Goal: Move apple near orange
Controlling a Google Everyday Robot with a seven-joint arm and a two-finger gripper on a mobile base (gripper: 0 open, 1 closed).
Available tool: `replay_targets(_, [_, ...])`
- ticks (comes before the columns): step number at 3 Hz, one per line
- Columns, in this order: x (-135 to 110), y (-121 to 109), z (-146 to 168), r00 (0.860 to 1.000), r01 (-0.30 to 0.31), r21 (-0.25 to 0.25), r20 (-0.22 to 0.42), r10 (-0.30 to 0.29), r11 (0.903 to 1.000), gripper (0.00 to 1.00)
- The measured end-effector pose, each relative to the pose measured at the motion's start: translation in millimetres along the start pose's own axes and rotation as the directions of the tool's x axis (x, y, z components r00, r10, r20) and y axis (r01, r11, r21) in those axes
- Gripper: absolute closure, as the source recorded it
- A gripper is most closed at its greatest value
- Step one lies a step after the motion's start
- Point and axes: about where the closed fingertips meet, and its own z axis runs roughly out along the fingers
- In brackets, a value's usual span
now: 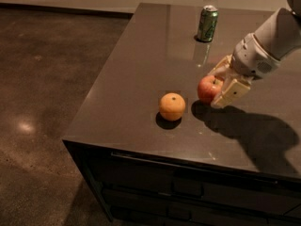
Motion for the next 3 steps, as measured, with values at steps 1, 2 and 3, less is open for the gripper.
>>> replay_targets(1, [1, 19, 7, 0.998, 0.058, -0.013, 0.024, -0.057, 0.9983, 1.0])
replay_targets(2, [-1, 30, 18, 0.995, 0.095, -0.027, 0.042, -0.094, 0.9951, 1.0])
replay_targets(3, [-5, 38, 26, 0.992, 0.119, -0.036, 0.057, -0.117, 0.9923, 0.84])
